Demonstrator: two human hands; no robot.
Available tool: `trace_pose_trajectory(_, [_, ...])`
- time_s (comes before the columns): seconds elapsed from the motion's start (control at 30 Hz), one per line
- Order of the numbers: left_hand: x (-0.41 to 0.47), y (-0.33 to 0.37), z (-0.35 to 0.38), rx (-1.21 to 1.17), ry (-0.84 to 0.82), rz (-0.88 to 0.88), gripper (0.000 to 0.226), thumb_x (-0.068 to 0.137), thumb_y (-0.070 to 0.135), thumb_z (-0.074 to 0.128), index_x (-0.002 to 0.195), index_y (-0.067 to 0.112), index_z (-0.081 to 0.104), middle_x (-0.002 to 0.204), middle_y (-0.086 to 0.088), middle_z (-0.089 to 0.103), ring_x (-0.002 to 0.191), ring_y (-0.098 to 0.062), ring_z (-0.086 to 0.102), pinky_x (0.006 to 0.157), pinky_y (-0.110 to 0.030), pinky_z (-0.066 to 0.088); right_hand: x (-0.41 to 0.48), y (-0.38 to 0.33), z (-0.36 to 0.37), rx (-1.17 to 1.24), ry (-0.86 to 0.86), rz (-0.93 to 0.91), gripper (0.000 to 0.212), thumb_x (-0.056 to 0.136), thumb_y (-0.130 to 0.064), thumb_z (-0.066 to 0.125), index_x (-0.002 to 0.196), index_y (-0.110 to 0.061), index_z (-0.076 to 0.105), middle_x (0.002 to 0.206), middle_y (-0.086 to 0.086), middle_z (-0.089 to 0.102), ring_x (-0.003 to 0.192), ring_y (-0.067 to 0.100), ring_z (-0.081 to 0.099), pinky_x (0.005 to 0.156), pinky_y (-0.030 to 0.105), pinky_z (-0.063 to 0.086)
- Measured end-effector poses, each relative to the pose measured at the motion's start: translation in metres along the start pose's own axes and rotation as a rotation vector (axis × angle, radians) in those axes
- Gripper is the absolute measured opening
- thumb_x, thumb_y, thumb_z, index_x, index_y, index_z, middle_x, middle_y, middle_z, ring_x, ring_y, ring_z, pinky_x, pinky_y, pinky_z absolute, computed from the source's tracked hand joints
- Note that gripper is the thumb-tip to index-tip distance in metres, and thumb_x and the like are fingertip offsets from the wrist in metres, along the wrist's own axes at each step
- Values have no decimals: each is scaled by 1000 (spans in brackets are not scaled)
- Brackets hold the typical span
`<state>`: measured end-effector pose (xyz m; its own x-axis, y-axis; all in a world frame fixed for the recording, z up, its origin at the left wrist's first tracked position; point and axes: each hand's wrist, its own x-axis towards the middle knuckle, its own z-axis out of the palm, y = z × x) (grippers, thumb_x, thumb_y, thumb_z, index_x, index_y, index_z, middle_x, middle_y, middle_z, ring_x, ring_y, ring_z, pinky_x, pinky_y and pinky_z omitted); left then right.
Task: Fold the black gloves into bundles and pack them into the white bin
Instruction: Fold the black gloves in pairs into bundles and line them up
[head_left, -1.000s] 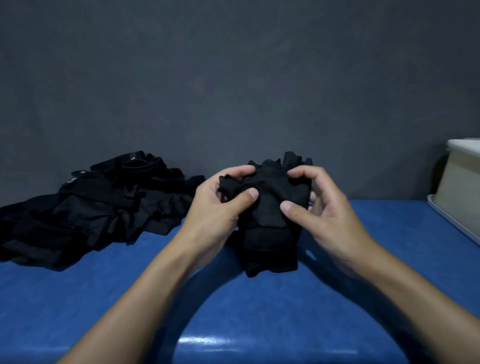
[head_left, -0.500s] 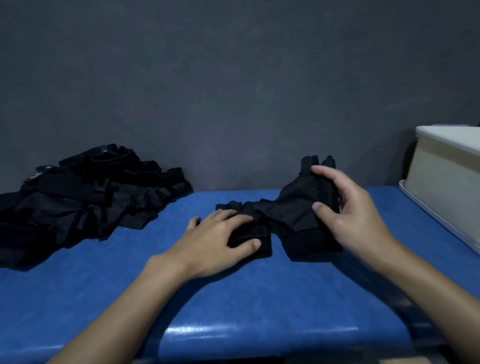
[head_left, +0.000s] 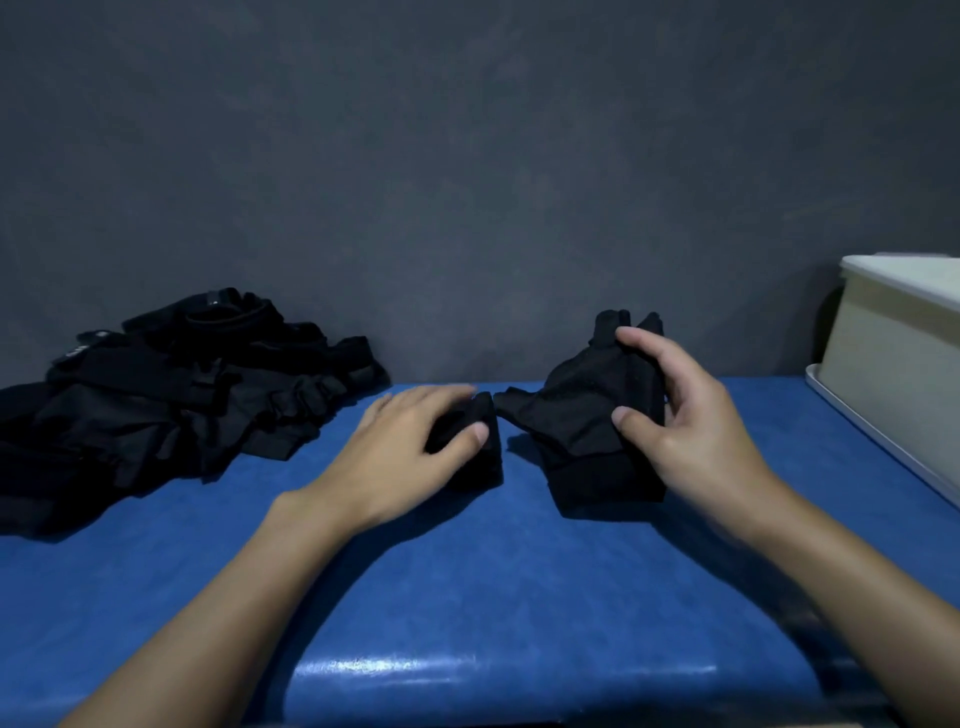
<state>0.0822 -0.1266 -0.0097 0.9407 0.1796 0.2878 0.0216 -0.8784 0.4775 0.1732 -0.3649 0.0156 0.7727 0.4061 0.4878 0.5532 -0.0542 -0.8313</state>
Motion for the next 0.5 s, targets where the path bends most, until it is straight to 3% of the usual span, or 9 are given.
trace_pose_trajectory(0.1, [-1,19,6,-476,18,-3,49,87,63,51,134,49,49,119,15,67,117,-1,59,107,-34,43,-2,-1,2,92,-23,11,63,85,18,55,128,-28,51,115,-10,66,108,1,63,89,15,48])
trace_pose_trajectory(0.2, [-2,36,10,-680,42,-5,26,99,35,58,124,39,63,100,9,72,98,-1,65,89,-19,49,-6,-3,1,202,-58,38,63,86,20,53,130,-25,51,121,-2,65,113,8,62,95,22,50])
trace_pose_trajectory(0.27, [-2,44,15,-744,43,-16,24,98,25,60,118,35,69,96,12,73,93,0,65,83,-17,50,-9,-4,-2,233,-76,60,63,86,21,53,130,-24,51,125,1,64,116,12,60,98,27,48])
trace_pose_trajectory(0.4, [3,49,20,-673,6,-64,28,95,23,65,124,23,68,112,14,73,109,-1,65,102,-29,50,-15,-1,-12,151,-84,169,59,86,14,58,129,-26,52,120,0,65,110,13,63,97,30,51])
trace_pose_trajectory(0.5, [5,43,24,-275,-18,-7,32,96,41,59,127,35,62,126,23,61,125,7,48,122,-39,25,-17,10,-22,-224,-198,305,52,90,-12,65,136,-31,47,128,-4,56,114,12,57,100,28,46])
